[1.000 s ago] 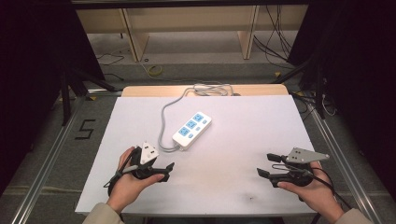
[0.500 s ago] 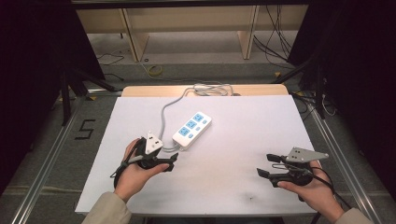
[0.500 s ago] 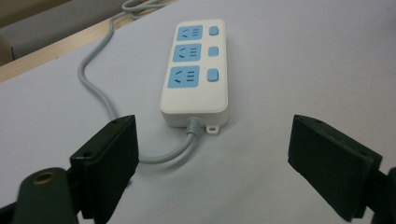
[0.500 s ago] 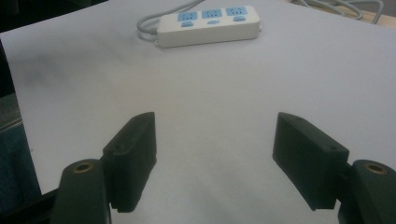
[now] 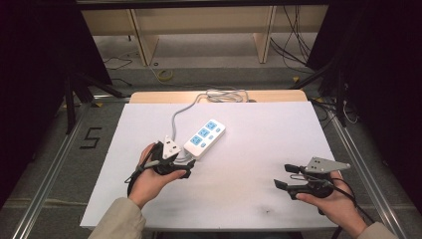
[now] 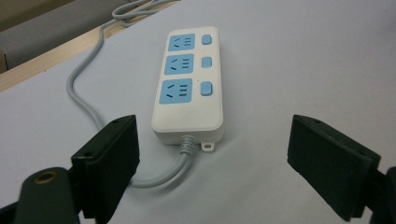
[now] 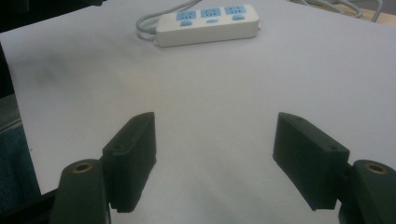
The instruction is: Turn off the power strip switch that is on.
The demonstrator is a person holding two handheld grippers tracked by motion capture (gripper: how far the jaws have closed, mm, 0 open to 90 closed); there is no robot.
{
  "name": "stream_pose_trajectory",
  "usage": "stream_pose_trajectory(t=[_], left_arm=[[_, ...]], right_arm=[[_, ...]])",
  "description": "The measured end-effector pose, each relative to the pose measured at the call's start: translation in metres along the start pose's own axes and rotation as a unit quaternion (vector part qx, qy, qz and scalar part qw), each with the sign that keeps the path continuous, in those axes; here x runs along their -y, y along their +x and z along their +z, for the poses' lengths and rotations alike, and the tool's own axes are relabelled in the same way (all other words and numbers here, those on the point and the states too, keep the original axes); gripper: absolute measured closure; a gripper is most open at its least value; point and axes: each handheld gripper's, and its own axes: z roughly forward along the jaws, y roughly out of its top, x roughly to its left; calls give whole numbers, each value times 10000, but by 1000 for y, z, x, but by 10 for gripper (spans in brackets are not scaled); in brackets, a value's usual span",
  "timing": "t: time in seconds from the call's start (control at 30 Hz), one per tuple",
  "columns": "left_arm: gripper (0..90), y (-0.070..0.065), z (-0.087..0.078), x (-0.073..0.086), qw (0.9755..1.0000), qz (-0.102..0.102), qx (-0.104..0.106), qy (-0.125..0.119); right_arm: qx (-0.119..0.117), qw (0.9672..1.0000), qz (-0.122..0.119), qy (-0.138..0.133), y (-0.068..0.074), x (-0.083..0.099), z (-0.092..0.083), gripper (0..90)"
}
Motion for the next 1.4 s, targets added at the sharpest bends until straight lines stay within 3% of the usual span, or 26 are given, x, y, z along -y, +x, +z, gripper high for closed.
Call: stream_pose_trajectory(t=[0.4, 0.8, 1.4], left_arm=[[162, 0, 7, -10, 10000, 42, 11, 26], [173, -7, 24, -23, 9997, 165, 138, 127], [303, -10, 39, -34, 9996, 183, 226, 39]], right_arm=[[4, 10000, 24, 46, -2, 0, 2, 303], [37, 10000, 20, 56, -3, 1, 2, 302], [12, 9999, -32, 135, -1, 1, 6, 301]])
